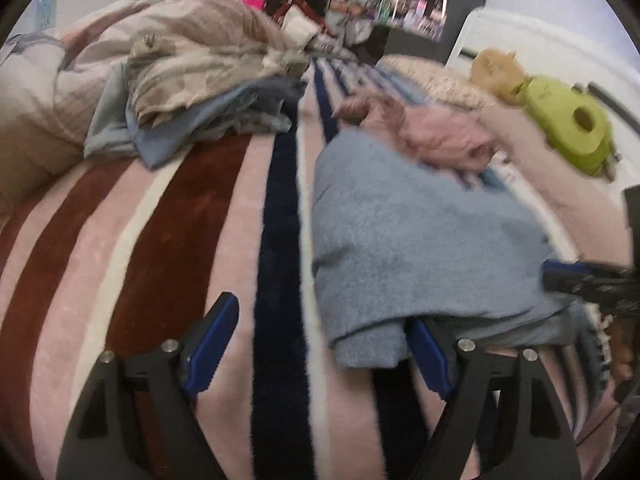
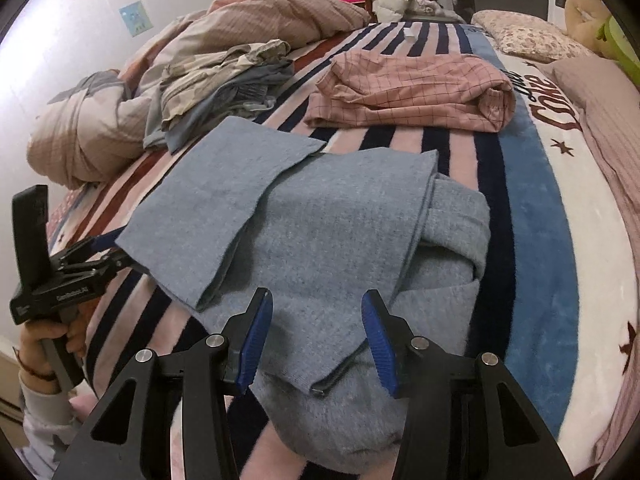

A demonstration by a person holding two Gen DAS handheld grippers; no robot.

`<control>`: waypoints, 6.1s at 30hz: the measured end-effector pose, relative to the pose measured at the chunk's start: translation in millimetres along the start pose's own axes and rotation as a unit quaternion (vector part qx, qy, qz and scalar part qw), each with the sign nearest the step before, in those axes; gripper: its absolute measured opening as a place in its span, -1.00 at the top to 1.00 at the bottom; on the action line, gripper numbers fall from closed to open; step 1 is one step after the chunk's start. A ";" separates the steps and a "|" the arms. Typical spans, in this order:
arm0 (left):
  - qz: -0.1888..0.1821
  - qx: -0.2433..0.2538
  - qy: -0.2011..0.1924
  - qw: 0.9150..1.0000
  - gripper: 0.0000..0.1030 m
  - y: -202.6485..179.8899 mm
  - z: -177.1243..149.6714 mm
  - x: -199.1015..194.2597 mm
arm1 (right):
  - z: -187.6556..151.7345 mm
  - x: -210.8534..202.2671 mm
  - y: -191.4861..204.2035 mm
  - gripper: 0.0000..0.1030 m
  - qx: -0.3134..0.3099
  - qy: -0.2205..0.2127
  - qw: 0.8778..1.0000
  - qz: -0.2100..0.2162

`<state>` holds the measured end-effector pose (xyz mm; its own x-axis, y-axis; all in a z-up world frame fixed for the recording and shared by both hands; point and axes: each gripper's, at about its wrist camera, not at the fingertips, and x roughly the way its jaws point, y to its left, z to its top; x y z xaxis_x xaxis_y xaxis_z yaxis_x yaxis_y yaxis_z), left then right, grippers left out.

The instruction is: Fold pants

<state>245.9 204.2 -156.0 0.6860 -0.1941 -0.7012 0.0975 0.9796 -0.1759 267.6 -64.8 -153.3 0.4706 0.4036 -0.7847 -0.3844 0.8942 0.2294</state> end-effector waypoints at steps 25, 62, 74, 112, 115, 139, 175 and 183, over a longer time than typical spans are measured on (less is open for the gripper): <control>-0.171 -0.053 -0.041 0.983 -0.76 43.9 36.9 -29.8 | 5.3 -37.5 -37.2 0.13 0.052 -0.032 0.998 0.020; -0.188 -0.106 0.154 0.964 -0.38 -38.1 -11.8 52.2 | -41.5 -24.5 -116.9 -0.17 0.101 0.046 0.982 0.156; -0.137 -0.028 0.093 0.986 0.44 -75.3 48.8 23.0 | -2.5 -35.0 -70.1 0.75 0.034 -0.001 0.988 0.150; -0.010 -0.018 0.074 0.997 -0.19 -74.2 244.2 234.8 | 246.6 92.3 -218.2 0.19 0.071 -0.028 0.997 -0.021; -0.003 -0.012 0.073 0.997 -0.21 -76.2 239.0 222.3 | 241.8 80.8 -219.2 0.10 0.079 -0.028 0.996 -0.029; 0.065 0.062 -0.205 0.975 -0.99 -162.2 55.7 -75.2 | 25.5 -143.8 -64.1 -0.99 -0.036 -0.238 0.969 -0.048; 0.068 0.045 -0.263 0.961 -0.98 -173.5 -22.3 -156.2 | -78.3 -232.3 11.4 -0.99 -0.074 -0.320 0.938 -0.108; 0.066 0.043 -0.261 0.962 -0.99 -174.3 -20.6 -155.5 | -83.3 -233.7 12.7 -0.99 -0.073 -0.316 0.940 -0.106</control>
<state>107.3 62.6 -30.6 0.9631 -0.0363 -0.2668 0.0278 0.9990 -0.0356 86.6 -163.9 -15.0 0.9086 0.2955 -0.2953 -0.3125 0.9499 -0.0110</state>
